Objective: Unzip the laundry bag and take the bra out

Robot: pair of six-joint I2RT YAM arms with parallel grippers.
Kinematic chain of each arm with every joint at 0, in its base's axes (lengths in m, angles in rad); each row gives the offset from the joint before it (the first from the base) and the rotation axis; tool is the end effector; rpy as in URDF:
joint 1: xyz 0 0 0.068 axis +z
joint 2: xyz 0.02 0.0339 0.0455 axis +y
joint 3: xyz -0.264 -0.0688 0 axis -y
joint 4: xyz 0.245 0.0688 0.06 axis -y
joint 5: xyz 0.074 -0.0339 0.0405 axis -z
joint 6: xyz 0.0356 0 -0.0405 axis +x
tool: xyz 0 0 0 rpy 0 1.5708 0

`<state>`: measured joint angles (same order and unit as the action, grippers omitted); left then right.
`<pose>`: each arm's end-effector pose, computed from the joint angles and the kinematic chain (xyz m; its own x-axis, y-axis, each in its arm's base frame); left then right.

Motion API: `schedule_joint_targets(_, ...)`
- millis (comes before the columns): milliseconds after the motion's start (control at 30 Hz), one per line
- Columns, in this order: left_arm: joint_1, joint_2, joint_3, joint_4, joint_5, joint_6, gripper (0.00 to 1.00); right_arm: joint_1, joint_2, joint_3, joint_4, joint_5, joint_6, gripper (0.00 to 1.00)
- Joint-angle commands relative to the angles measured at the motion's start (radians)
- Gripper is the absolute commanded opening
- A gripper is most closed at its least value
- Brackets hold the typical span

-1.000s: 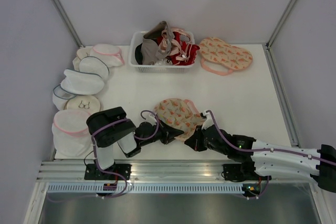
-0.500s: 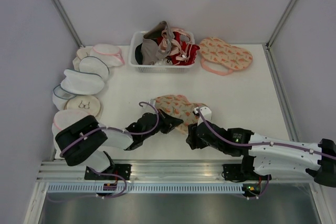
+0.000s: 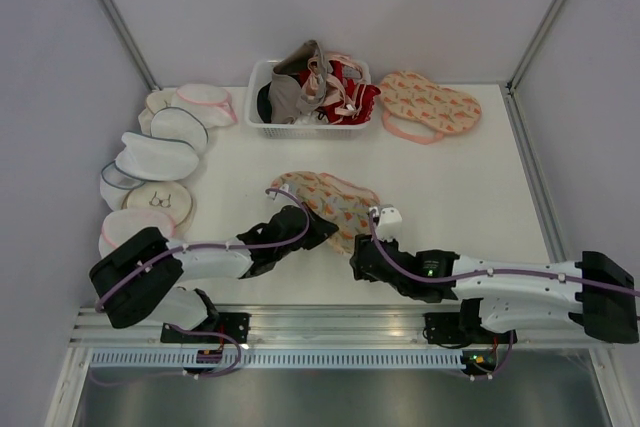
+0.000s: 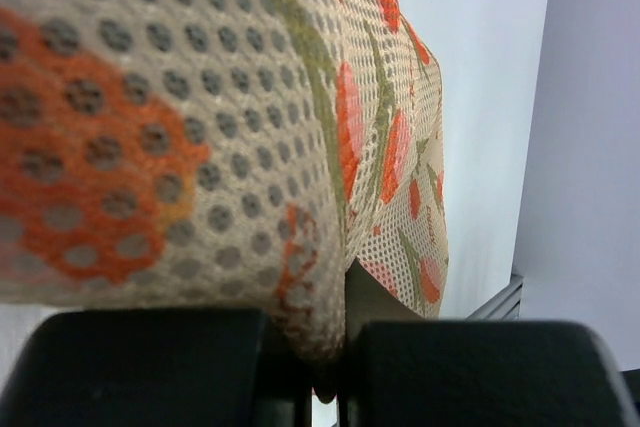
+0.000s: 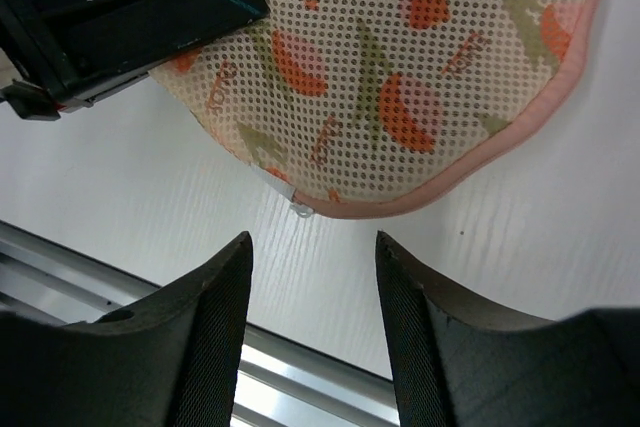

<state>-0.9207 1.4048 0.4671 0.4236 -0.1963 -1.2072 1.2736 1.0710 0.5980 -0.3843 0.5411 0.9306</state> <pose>0.1656 -0.2064 0.1583 -0.7395 -0.5420 -0.3993 -0.0371 0.6251 -0.7797 0.0782 0.1929 0.2080 -0.7104 0.0280 -0.7033 -0.2530 0.9223 0.2922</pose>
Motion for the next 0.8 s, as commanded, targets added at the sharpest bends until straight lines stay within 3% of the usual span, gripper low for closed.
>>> schedule_joint_targets(0,-0.003,-0.044,0.024,-0.08,-0.08,-0.003,0.02,0.009,0.099,0.019,0.154,0.037,0.03,0.57)
schedule_joint_targets(233,-0.003,-0.075,0.038,-0.118,-0.095,-0.015,0.02,0.027,0.211,0.039,0.219,0.023,0.043,0.55)
schedule_joint_targets(467,-0.01,-0.07,0.03,-0.126,-0.081,-0.028,0.02,0.027,0.239,0.042,0.229,0.137,0.069,0.51)
schedule_joint_targets(633,-0.017,-0.059,0.008,-0.092,-0.066,-0.052,0.02,0.027,0.285,0.08,0.18,0.267,0.117,0.27)
schedule_joint_targets(667,-0.018,-0.064,0.007,-0.094,-0.071,-0.051,0.02,0.027,0.288,0.088,0.147,0.284,0.126,0.14)
schedule_joint_targets(733,-0.018,-0.072,0.005,-0.108,-0.077,-0.046,0.02,0.029,0.296,0.102,0.115,0.306,0.152,0.0)
schedule_joint_targets(767,-0.018,-0.081,0.002,-0.111,-0.081,-0.045,0.02,0.027,0.293,0.105,0.099,0.304,0.158,0.0)
